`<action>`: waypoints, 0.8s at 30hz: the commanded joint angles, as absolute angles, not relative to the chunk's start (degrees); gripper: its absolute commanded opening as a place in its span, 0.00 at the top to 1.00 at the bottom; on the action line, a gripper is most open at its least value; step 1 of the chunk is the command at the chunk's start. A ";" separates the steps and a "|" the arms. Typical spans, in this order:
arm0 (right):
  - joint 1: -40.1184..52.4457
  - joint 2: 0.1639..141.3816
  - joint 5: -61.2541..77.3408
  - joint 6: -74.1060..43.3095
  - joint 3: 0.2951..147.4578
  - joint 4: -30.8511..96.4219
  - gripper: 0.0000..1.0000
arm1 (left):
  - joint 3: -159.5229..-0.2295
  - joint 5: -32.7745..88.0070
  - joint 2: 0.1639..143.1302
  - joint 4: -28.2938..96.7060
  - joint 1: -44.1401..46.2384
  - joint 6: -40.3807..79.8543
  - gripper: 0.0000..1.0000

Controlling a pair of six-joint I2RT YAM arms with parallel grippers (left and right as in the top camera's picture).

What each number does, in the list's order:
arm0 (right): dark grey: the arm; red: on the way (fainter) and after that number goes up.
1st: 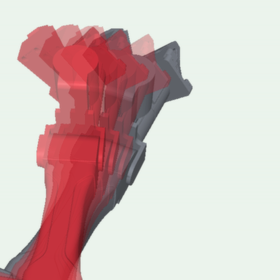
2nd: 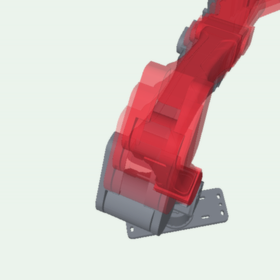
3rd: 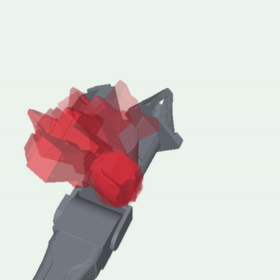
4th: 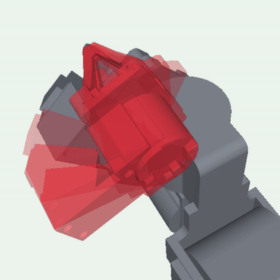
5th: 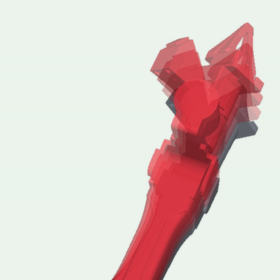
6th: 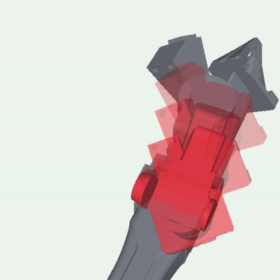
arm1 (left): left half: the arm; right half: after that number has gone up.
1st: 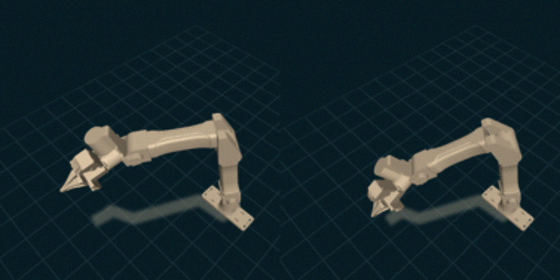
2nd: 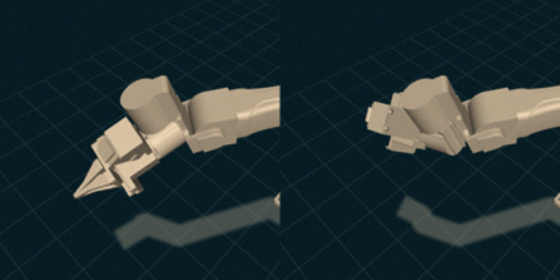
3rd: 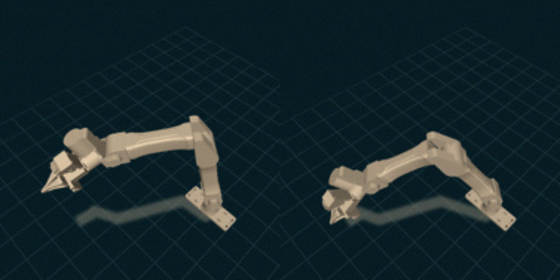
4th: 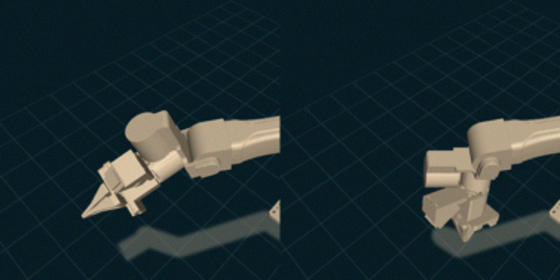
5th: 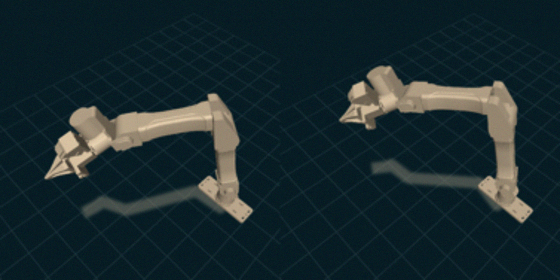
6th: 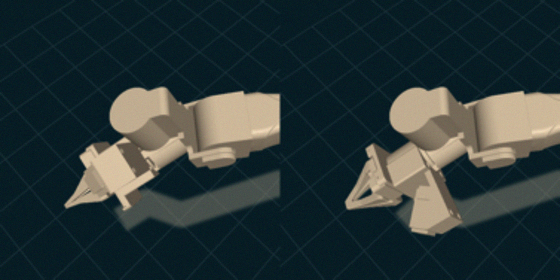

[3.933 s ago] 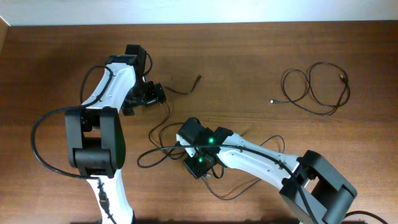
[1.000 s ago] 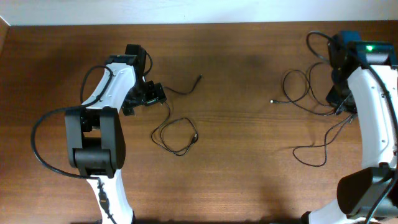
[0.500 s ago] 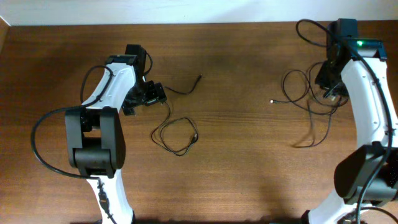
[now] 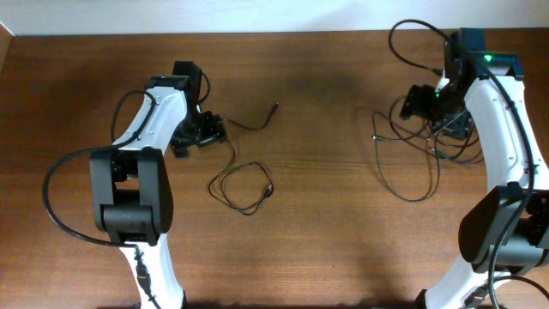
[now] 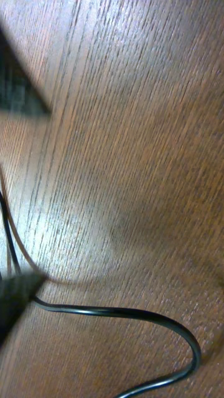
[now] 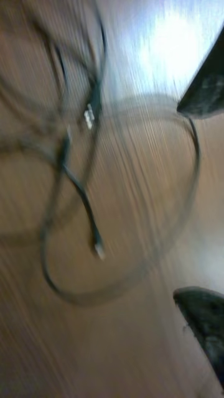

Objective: Untangle cables

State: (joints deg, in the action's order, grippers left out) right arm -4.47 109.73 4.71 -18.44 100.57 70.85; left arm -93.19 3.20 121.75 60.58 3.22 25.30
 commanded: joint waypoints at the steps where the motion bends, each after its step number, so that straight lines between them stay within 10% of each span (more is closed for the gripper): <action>1: -3.53 110.13 16.75 -13.50 101.14 72.47 0.66 | -92.77 3.90 121.82 60.47 3.66 25.47 0.85; 2: -2.87 110.13 16.73 -13.47 101.14 73.19 0.95 | -92.77 3.90 121.82 60.47 3.70 25.47 0.97; 3: -2.11 110.13 16.73 -13.47 101.14 73.80 0.96 | -92.77 3.90 121.82 60.47 3.70 25.47 1.00; 9: 5.85 110.13 16.73 -13.50 101.14 73.43 0.96 | -92.77 3.66 121.82 60.49 3.68 25.45 0.83; 24: 34.09 110.28 16.71 -13.52 101.03 66.94 0.82 | -92.77 3.70 121.82 65.19 -4.05 30.68 1.00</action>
